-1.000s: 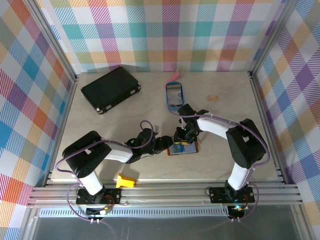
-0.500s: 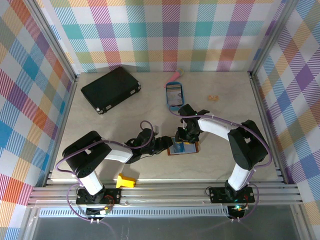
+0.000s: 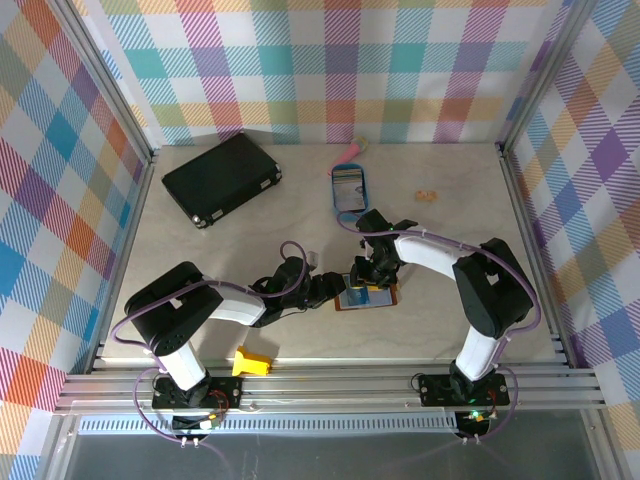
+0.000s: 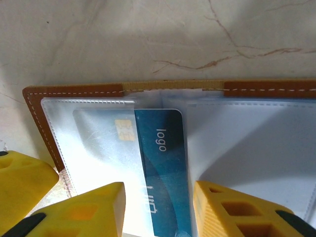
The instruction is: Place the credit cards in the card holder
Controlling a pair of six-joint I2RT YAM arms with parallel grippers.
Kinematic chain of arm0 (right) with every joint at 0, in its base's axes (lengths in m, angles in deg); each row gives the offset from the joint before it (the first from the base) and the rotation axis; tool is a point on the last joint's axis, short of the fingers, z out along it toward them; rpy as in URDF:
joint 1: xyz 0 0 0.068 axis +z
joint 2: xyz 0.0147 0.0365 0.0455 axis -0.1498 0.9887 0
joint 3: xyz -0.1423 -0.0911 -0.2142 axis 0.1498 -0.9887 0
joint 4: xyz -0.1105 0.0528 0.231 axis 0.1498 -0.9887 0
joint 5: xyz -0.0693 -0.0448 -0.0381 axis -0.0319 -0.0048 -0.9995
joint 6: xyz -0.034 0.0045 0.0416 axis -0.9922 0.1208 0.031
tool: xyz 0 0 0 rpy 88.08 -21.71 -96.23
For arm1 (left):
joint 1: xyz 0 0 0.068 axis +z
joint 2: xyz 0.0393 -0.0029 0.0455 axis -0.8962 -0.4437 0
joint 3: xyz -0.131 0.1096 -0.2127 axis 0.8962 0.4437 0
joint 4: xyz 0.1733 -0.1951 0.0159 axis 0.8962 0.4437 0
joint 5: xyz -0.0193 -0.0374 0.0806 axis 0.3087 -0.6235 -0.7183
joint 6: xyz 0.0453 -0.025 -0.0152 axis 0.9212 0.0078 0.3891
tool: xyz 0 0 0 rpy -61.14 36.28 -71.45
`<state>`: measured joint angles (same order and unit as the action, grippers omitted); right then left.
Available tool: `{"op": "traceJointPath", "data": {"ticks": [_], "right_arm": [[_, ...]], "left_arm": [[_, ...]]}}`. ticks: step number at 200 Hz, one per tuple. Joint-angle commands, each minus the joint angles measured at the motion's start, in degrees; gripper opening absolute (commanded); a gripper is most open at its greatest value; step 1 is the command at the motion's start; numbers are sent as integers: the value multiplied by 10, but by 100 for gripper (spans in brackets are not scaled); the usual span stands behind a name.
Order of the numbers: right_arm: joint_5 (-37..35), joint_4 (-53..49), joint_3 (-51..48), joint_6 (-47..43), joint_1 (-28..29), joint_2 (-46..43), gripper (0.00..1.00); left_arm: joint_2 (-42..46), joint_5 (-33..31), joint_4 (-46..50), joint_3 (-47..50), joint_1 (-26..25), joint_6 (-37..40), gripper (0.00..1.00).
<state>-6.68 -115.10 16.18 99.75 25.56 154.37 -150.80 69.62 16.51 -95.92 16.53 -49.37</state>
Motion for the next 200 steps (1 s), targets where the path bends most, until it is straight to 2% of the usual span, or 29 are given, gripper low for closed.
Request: {"op": "traceJointPath", "data": {"ticks": [1,87,200], "right_arm": [[10,-1,3,-5,3,9,40],[17,-2,8,-6,5,17,40],[65,33,-4,7,5,17,33]], "left_arm": [[-9,5,-16,5,-6,-1,53],[-10,7,-16,3,-5,-1,53],[-9,7,-20,5,-6,-1,52]]}}
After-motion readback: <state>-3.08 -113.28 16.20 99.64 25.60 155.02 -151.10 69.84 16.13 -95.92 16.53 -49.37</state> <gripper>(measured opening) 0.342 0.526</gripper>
